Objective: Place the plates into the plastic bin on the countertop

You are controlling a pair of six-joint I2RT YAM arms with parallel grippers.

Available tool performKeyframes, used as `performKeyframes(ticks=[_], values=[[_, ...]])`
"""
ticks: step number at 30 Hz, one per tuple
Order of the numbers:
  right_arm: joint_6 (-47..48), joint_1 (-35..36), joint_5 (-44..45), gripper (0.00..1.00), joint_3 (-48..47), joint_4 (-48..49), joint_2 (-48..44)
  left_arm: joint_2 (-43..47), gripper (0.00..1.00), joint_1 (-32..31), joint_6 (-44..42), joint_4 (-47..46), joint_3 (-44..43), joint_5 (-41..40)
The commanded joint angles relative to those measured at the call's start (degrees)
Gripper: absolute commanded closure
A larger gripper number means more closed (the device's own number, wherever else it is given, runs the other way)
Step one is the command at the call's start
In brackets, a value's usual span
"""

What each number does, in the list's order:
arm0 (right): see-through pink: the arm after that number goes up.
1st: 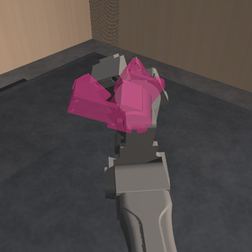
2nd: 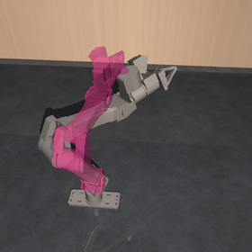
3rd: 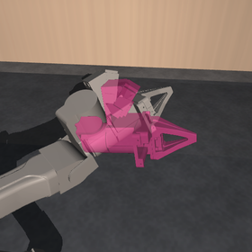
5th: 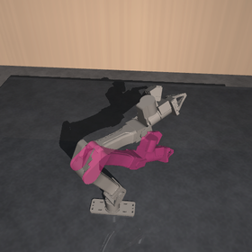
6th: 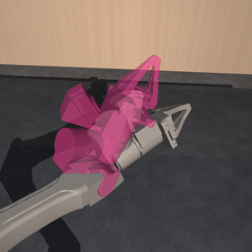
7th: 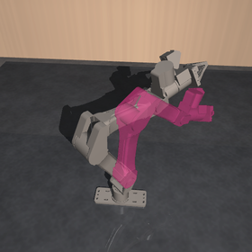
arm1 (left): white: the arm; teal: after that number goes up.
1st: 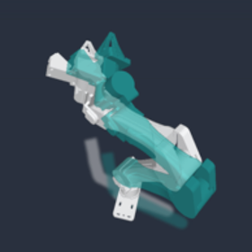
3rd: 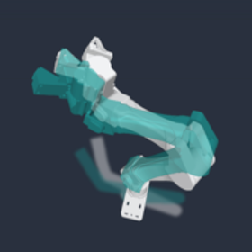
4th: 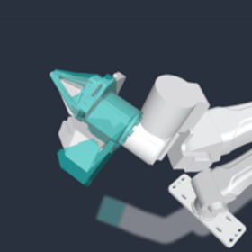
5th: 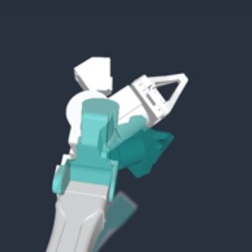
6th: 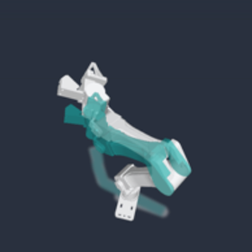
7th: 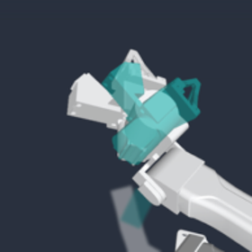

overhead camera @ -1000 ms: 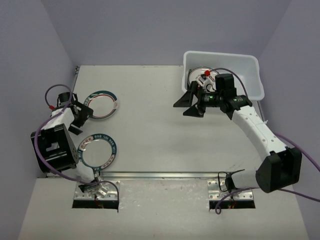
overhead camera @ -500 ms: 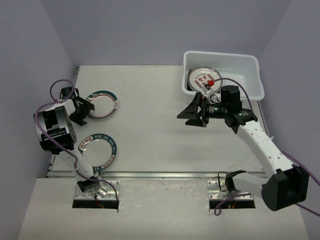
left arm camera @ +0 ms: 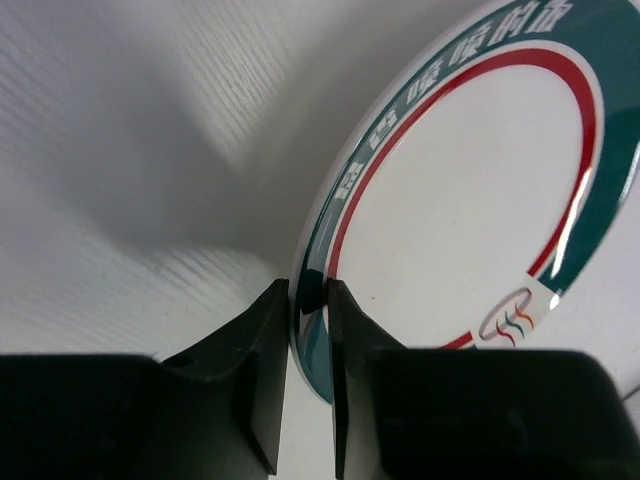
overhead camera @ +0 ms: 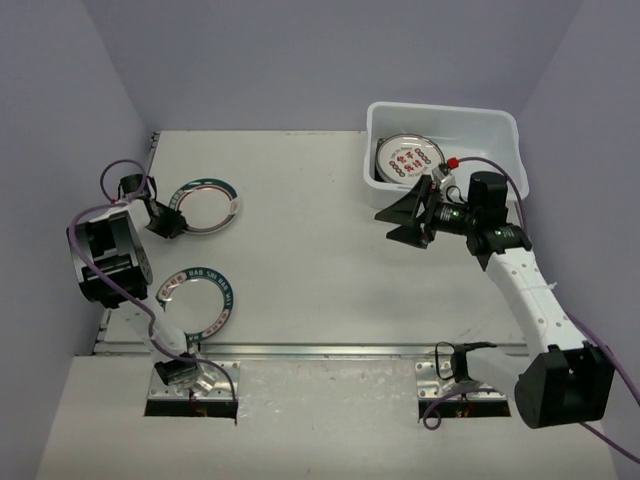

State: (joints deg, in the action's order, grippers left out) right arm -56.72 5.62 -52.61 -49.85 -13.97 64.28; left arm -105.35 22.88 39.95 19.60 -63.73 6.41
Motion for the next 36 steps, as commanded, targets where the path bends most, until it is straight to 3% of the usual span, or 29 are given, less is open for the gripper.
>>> performKeyframes(ticks=[1,10,12,16,23,26,29,35,36], values=[[-4.87,-1.34,-3.38,0.01,1.60,6.58,0.84,10.54,1.00,-2.50,-0.73,-5.63,5.02,7.58],[0.01,-0.98,-1.94,0.04,-1.69,5.43,4.99,29.24,1.00,-15.06,1.86,-22.61,15.21,25.25],[1.91,-0.35,-1.53,0.04,-2.58,3.83,6.11,31.02,1.00,-16.48,2.80,-23.70,16.37,27.39],[18.95,6.60,8.81,0.01,-14.72,-11.25,12.59,36.22,1.00,-22.82,5.64,-24.51,18.62,34.09],[19.33,7.94,11.01,0.02,-19.63,-11.17,18.64,39.11,1.00,-26.79,13.21,-28.58,21.36,43.04],[18.58,8.50,6.89,0.20,-20.39,-9.32,20.84,38.78,1.00,-27.21,14.06,-28.03,21.59,45.39],[18.25,9.56,5.10,0.47,-21.32,-8.15,22.35,39.08,1.00,-27.87,14.53,-27.69,21.63,46.81],[14.42,11.54,2.72,0.61,-20.04,-2.43,22.62,38.92,1.00,-30.02,15.58,-27.42,20.88,47.72],[14.05,11.65,2.69,0.77,-20.03,-2.19,22.75,38.81,1.00,-30.14,15.49,-27.31,20.58,47.78]])
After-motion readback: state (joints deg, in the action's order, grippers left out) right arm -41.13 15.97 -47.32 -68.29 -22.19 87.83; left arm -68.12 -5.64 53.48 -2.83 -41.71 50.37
